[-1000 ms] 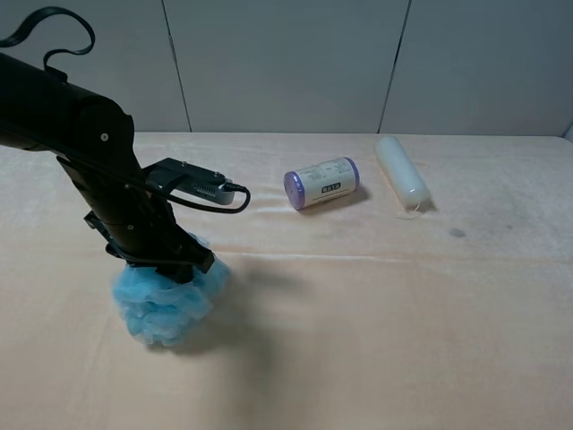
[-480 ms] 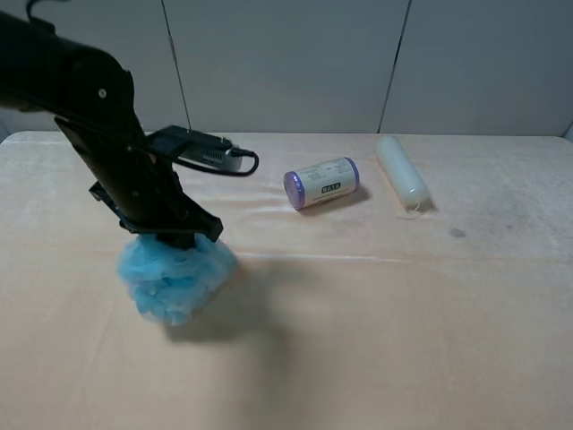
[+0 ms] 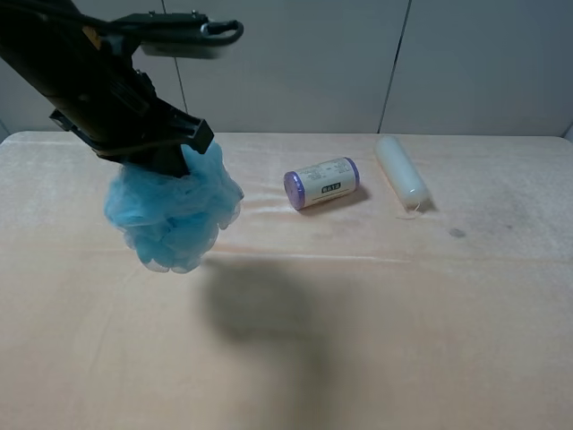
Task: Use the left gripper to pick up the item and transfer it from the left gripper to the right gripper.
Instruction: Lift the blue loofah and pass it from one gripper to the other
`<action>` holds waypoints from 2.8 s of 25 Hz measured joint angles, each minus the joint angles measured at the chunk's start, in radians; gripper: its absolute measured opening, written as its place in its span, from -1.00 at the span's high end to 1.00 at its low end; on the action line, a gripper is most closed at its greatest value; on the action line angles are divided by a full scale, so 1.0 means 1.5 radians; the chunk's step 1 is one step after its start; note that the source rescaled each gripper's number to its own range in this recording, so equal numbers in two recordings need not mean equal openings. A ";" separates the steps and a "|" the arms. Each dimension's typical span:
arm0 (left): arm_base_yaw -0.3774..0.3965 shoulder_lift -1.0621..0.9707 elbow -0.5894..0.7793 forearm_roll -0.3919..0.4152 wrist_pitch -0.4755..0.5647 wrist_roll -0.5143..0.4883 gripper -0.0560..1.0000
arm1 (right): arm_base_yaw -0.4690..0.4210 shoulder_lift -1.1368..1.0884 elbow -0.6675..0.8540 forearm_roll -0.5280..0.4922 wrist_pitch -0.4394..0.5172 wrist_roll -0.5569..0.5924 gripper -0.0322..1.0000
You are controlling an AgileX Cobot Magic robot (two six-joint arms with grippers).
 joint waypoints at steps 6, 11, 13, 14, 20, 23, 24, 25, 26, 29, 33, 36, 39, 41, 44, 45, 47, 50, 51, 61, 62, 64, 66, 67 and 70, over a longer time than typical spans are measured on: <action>-0.003 -0.016 -0.018 -0.115 0.006 0.055 0.76 | 0.000 0.000 0.000 -0.015 -0.001 0.011 -1.00; -0.007 -0.017 -0.046 -0.254 -0.011 0.145 0.78 | 0.000 0.013 -0.004 -0.001 -0.004 0.003 -1.00; -0.007 -0.017 -0.052 -0.300 -0.023 0.167 0.78 | 0.000 0.045 -0.019 0.022 -0.006 -0.010 -1.00; -0.007 -0.017 -0.054 -0.317 -0.028 0.180 0.79 | 0.000 0.066 -0.030 0.032 -0.010 -0.025 -1.00; -0.007 0.004 -0.054 -0.461 -0.042 0.254 0.80 | 0.000 0.193 -0.075 0.163 -0.068 -0.198 -1.00; -0.007 0.036 -0.054 -0.542 -0.042 0.306 0.80 | 0.025 0.239 -0.081 0.263 -0.085 -0.292 -1.00; -0.007 0.046 -0.054 -0.570 -0.042 0.321 0.80 | 0.037 0.250 -0.083 0.294 -0.093 -0.317 -1.00; -0.008 0.058 -0.054 -0.591 -0.042 0.338 0.80 | 0.051 0.257 -0.084 0.316 -0.103 -0.335 -1.00; -0.010 0.070 -0.054 -0.613 -0.042 0.354 0.80 | 0.065 0.261 -0.084 0.334 -0.114 -0.354 -1.00; -0.024 0.097 -0.054 -0.658 -0.042 0.394 0.80 | 0.103 0.274 -0.086 0.357 -0.141 -0.397 -1.00; -0.059 0.126 -0.054 -0.686 -0.052 0.415 0.80 | 0.155 0.299 -0.086 0.366 -0.154 -0.423 -1.00; -0.084 0.138 -0.054 -0.689 -0.077 0.417 0.80 | 0.192 0.323 -0.086 0.368 -0.155 -0.429 -1.00; -0.099 0.141 -0.057 -0.690 -0.099 0.417 0.81 | 0.227 0.351 -0.086 0.369 -0.158 -0.444 -1.00; -0.107 0.141 -0.059 -0.695 -0.114 0.417 0.81 | 0.248 0.371 -0.086 0.369 -0.165 -0.459 -1.00; -0.109 0.141 -0.062 -0.708 -0.122 0.417 0.81 | 0.277 0.406 -0.086 0.370 -0.188 -0.474 -1.00; -0.109 0.141 -0.062 -0.713 -0.124 0.417 0.81 | 0.284 0.420 -0.086 0.370 -0.200 -0.480 -1.00; -0.109 0.141 -0.062 -0.719 -0.126 0.417 0.81 | 0.296 0.448 -0.086 0.370 -0.228 -0.492 -1.00; -0.109 0.141 -0.062 -0.724 -0.124 0.417 0.81 | 0.300 0.499 -0.086 0.367 -0.269 -0.508 -1.00; -0.109 0.141 -0.062 -0.724 -0.123 0.417 0.81 | 0.300 0.513 -0.086 0.366 -0.280 -0.516 -1.00; -0.108 0.147 -0.062 -0.765 -0.120 0.451 0.84 | 0.300 0.642 -0.087 0.366 -0.328 -0.552 -1.00; -0.108 0.147 -0.062 -0.775 -0.120 0.459 0.84 | 0.300 0.646 -0.088 0.367 -0.329 -0.552 -1.00; -0.108 0.147 -0.062 -0.792 -0.119 0.471 0.84 | 0.300 0.650 -0.088 0.367 -0.330 -0.552 -0.88; -0.108 0.147 -0.062 -0.806 -0.119 0.475 0.86 | 0.300 0.650 -0.088 0.367 -0.329 -0.552 -0.29; -0.107 0.147 -0.062 -0.811 -0.119 0.475 0.86 | 0.300 0.650 -0.088 0.364 -0.325 -0.552 0.02; -0.106 0.146 -0.062 -0.814 -0.117 0.475 0.87 | 0.300 0.652 -0.088 0.357 -0.320 -0.552 0.56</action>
